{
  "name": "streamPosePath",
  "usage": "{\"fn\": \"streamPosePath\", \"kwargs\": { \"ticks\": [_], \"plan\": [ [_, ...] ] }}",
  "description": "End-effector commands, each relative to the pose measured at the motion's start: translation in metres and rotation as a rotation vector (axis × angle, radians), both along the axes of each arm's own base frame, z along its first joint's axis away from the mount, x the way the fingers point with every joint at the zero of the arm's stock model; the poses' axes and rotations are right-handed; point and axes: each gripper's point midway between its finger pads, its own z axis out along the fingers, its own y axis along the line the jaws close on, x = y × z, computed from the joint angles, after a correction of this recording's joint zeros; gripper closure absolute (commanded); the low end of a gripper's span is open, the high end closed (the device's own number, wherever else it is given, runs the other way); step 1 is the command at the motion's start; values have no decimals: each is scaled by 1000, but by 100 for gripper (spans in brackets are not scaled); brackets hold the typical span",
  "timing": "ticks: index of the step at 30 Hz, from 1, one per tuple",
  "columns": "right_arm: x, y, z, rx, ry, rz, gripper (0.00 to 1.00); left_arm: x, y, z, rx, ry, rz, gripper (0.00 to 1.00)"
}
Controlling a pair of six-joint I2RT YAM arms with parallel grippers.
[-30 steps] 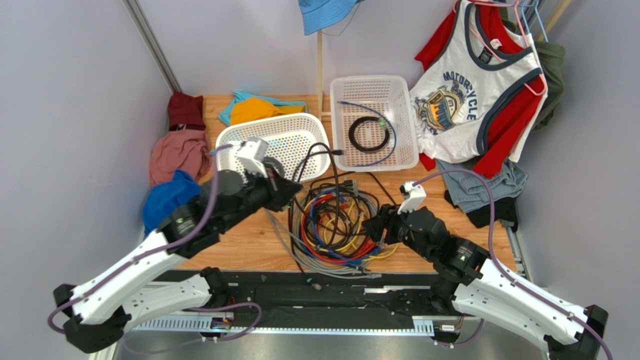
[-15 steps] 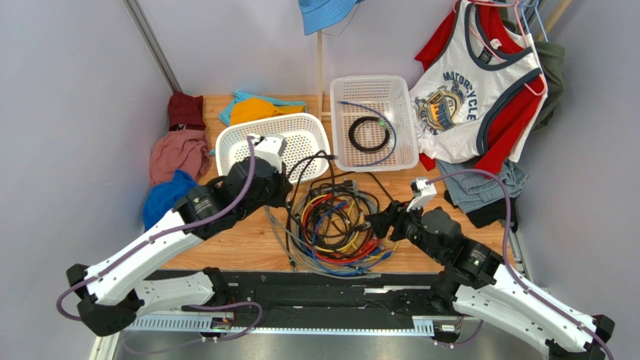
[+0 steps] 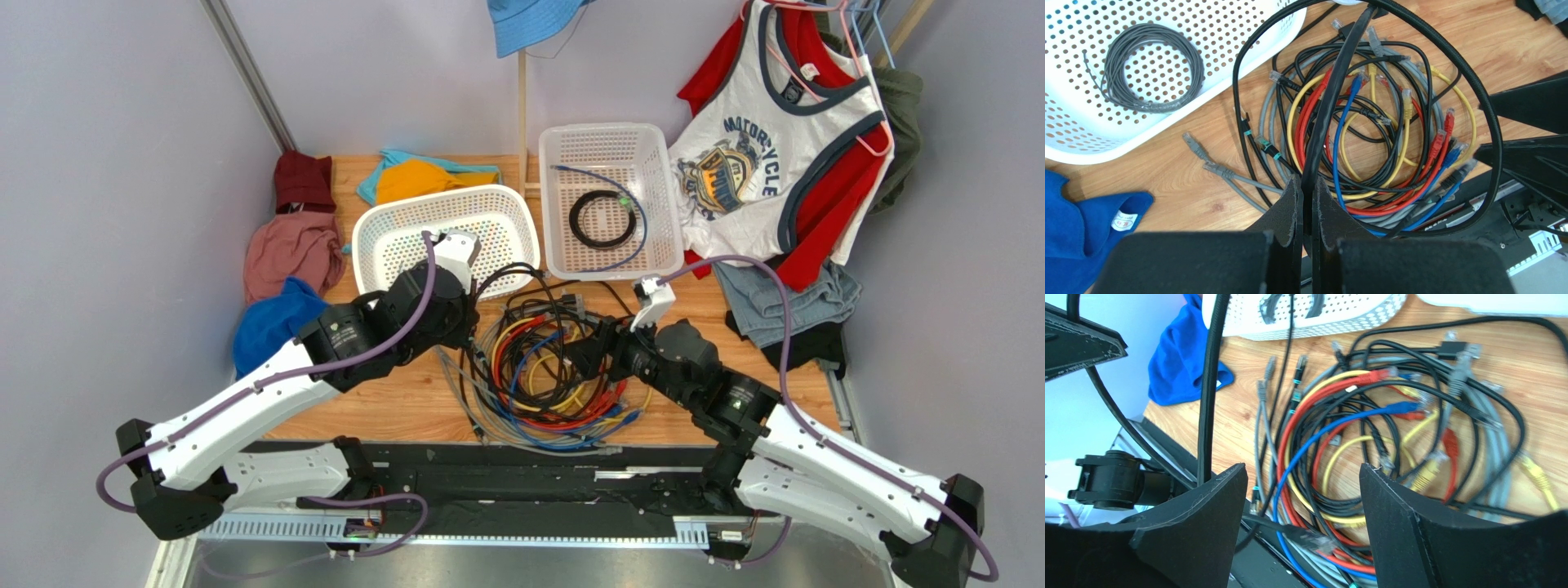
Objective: Untangle the cables
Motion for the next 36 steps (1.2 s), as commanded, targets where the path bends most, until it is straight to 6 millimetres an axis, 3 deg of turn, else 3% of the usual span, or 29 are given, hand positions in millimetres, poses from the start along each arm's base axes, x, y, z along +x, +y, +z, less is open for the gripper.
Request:
{"fn": "streamPosePath", "kwargs": {
  "ticks": [1, 6, 7, 10, 15, 17, 20, 21, 22, 24, 28, 33, 36],
  "plan": [
    [3, 25, 58, 174, -108, 60, 28, -4, 4, 8, -22, -30, -6, 100],
    [11, 33, 65, 191, -128, 58, 28, -7, 7, 4, -25, -24, -7, 100],
    [13, 35, 58, 174, -108, 51, 29, -7, 8, 2, -22, -23, -6, 100],
    [21, 23, 51, 145, -74, -34, 30, -8, 9, 0, -15, -20, -7, 100],
    [15, 11, 74, 224, -126, -51, 30, -9, 13, -7, -3, -16, 2, 100],
    [7, 14, 94, 291, -177, 2, 30, -9, 12, -8, -5, -15, 2, 100],
    [4, 22, 100, 295, -199, 50, 30, -9, 10, -8, -13, -18, -3, 100],
    [8, 30, 88, 250, -172, 58, 30, -9, 9, -8, -16, -17, -6, 100],
    [10, 33, 89, 224, -156, 63, 29, -8, 7, -7, -21, -18, -11, 100],
    [15, 44, 60, 126, -77, 75, 29, -9, 5, -3, -36, -23, -19, 100],
    [26, 35, 28, 45, -15, -13, 30, -10, 4, 1, -49, -25, -29, 100],
    [28, 13, 28, 44, -58, -88, 31, -12, 19, 10, -48, -47, 7, 100],
    [23, 10, 34, 70, -77, -72, 31, -13, 25, 23, -77, -78, 17, 100]
  ]
}}
